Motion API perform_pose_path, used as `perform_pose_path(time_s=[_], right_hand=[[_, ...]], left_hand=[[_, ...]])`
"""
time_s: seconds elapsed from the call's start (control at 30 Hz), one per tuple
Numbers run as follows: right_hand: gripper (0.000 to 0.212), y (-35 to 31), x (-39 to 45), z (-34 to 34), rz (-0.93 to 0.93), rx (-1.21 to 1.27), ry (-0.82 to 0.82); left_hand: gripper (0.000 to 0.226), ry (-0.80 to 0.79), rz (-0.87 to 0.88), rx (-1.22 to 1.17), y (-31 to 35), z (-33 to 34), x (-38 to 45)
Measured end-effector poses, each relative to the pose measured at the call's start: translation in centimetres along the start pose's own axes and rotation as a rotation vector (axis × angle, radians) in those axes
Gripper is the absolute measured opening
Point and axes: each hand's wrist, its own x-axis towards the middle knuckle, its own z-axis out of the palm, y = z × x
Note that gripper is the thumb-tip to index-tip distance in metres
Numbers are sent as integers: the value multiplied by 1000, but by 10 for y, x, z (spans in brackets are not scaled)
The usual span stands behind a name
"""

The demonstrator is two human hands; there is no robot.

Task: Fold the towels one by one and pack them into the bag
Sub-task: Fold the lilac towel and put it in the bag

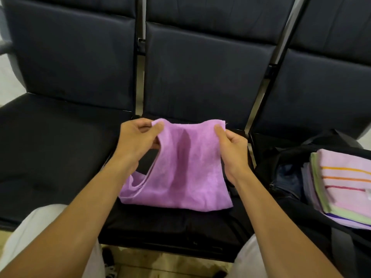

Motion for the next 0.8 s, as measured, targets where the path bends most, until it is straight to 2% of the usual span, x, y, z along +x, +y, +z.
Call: perform_pose_path(time_s=[0.17, 0.33, 0.57, 0.7, 0.8], right_hand=[[53, 4, -7, 20, -199, -181, -93], [42, 5, -19, 34, -358, -322, -167], [30, 12, -16, 37, -469, -440, -204], [22, 11, -17, 35, -480, -462, -281], [24, 12, -15, 35, -449, -489, -249]], left_hand=[[9, -113, 44, 45, -5, 22, -1], [11, -161, 166, 174, -16, 30, 4], [8, -170, 166, 173, -18, 32, 4], [21, -212, 196, 207, -15, 32, 3], [30, -282, 186, 193, -13, 33, 0]])
